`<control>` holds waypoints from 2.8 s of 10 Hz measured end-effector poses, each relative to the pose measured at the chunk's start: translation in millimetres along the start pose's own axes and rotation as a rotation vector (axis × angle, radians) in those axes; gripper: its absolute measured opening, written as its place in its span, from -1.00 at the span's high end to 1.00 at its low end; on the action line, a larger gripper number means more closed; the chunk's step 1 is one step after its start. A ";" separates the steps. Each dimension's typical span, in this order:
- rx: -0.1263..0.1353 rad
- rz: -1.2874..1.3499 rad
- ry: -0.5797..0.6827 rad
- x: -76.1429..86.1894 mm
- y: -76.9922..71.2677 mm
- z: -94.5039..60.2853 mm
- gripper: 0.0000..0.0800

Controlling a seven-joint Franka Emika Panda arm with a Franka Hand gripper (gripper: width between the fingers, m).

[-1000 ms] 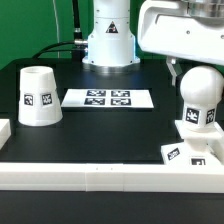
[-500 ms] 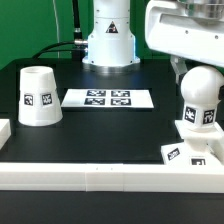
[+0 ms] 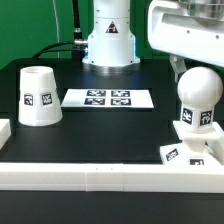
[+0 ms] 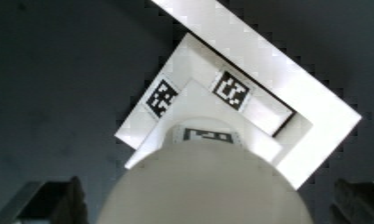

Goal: Assemble lamp

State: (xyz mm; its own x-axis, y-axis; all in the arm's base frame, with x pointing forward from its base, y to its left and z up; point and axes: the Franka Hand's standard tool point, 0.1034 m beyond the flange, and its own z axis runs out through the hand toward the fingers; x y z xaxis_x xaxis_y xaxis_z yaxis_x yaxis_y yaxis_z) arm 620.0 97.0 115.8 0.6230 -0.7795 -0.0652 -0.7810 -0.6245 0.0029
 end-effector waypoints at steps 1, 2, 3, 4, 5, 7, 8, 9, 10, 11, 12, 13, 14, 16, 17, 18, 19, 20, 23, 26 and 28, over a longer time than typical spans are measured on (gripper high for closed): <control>0.000 -0.086 0.000 0.0 0.0 0.0 -0.75; -0.004 -0.211 0.003 0.7 0.7 0.3 -0.75; -0.004 -0.314 0.003 1.2 1.3 0.7 -0.75; -0.004 -0.374 0.002 1.1 1.3 0.7 -0.75; -0.004 -0.462 0.002 1.1 1.3 0.8 -0.75; -0.004 -0.584 0.002 1.2 1.3 0.9 -0.75; -0.005 -0.690 0.001 1.3 1.4 0.9 -0.75; -0.007 -0.783 0.003 1.7 1.5 0.6 -0.75; -0.012 -0.896 0.008 3.1 1.2 -0.7 -0.75; -0.020 -1.042 0.015 5.2 1.4 -2.0 -0.75; -0.023 -1.146 0.016 5.4 1.5 -2.0 -0.75; -0.027 -1.231 0.016 5.3 1.4 -2.0 -0.75; -0.031 -1.318 0.016 5.0 1.2 -1.9 -0.75; -0.037 -1.476 0.013 3.6 1.0 -0.3 -0.75; -0.048 -1.581 0.013 3.1 0.9 0.4 -0.75; -0.050 -1.635 0.011 3.3 1.1 0.5 -0.75; -0.055 -1.688 0.010 3.6 1.5 1.0 -0.75; -0.064 -1.790 0.008 4.6 2.2 1.2 -0.75; -0.086 -1.988 0.003 5.2 2.5 1.1 -0.75; -0.119 -2.185 -0.006 7.0 3.5 1.1 -0.75; -0.135 -2.313 -0.015 8.1 3.9 0.9 -0.75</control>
Offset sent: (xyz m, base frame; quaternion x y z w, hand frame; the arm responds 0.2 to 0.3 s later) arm -0.0038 -0.0087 -0.0003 -0.0195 0.0139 -0.1750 0.9843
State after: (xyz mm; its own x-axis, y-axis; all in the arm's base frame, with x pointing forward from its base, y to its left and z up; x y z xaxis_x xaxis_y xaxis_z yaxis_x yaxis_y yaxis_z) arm 622.0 88.2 114.4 0.1481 0.9872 -0.0599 0.9886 -0.1494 -0.0178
